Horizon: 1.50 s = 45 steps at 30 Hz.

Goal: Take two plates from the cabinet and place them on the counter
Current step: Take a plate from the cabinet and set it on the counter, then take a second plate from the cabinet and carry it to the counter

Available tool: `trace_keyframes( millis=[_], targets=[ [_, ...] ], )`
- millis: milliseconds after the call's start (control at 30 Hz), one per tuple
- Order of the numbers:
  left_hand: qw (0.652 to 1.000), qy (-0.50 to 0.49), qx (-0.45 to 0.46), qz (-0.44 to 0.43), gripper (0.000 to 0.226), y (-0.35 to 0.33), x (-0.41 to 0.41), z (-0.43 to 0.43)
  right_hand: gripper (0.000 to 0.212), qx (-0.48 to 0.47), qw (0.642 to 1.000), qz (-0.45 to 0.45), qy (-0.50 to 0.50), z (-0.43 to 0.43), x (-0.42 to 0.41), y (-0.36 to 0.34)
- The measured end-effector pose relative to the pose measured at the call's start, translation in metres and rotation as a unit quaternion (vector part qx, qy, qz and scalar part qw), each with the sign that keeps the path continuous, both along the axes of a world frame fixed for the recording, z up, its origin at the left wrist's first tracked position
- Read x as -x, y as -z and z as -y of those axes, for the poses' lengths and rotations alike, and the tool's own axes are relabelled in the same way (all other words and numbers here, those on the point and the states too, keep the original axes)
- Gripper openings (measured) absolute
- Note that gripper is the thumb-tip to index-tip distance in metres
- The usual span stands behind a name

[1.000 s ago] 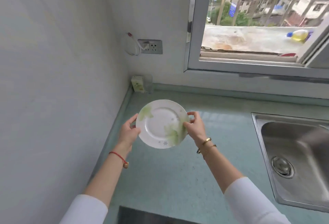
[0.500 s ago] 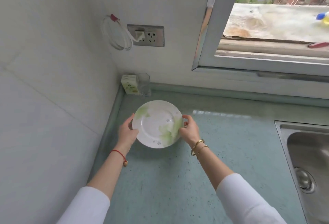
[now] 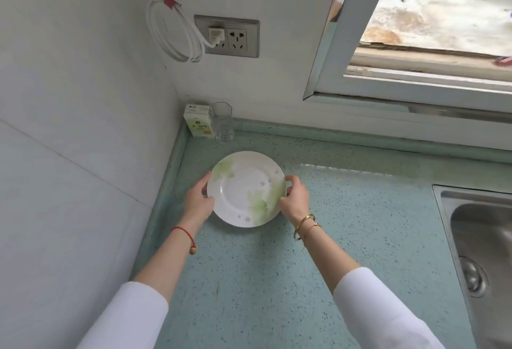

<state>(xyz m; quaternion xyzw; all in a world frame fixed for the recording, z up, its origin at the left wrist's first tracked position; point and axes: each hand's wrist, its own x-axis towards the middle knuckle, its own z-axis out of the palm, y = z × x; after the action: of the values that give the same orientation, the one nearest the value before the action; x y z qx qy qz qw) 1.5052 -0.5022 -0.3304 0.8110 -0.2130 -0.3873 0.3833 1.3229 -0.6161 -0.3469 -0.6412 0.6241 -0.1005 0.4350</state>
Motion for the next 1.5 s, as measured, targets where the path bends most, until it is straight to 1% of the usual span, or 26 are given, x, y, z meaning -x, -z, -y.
trace_keyframes(
  millis=[367, 467, 633, 767, 867, 1067, 1200, 1333, 1500],
  targets=[
    [0.999, 0.023, -0.006, -0.025, 0.078, 0.007, -0.001, 0.001, 0.061, 0.007, 1.0, -0.007, -0.005, -0.002, 0.003, 0.001],
    [0.999, 0.031, 0.004, -0.037, 0.077, 0.006, -0.003, -0.001, 0.057, 0.0, 1.0, 0.006, -0.006, -0.002, 0.006, -0.002],
    [0.999, -0.006, 0.031, -0.027, 0.068, -0.006, -0.009, -0.013, 0.052, -0.02, 1.0, 0.021, 0.005, -0.003, 0.012, -0.019],
    [0.995, -0.028, 0.093, -0.013, 0.06, -0.031, 0.002, -0.031, 0.044, -0.023, 0.997, 0.074, 0.029, -0.01, 0.02, -0.047],
    [0.991, -0.036, 0.131, -0.013, 0.055, -0.058, 0.019, -0.046, 0.037, -0.034, 0.991, 0.126, 0.023, -0.023, 0.027, -0.072],
    [0.977, -0.089, 0.193, -0.011, 0.05, -0.11, 0.062, -0.09, 0.034, -0.047, 0.975, 0.217, -0.021, -0.054, 0.049, -0.121],
    [0.965, -0.146, 0.216, 0.002, 0.046, -0.138, 0.105, -0.132, 0.032, -0.065, 0.958, 0.271, -0.072, -0.08, 0.074, -0.148],
    [0.95, -0.197, 0.24, 0.021, 0.045, -0.156, 0.161, -0.176, 0.031, -0.078, 0.944, 0.29, -0.134, -0.109, 0.106, -0.167],
    [0.907, -0.316, 0.27, 0.064, 0.042, -0.164, 0.252, -0.236, 0.029, -0.11, 0.92, 0.283, -0.248, -0.158, 0.157, -0.182]
  ],
)
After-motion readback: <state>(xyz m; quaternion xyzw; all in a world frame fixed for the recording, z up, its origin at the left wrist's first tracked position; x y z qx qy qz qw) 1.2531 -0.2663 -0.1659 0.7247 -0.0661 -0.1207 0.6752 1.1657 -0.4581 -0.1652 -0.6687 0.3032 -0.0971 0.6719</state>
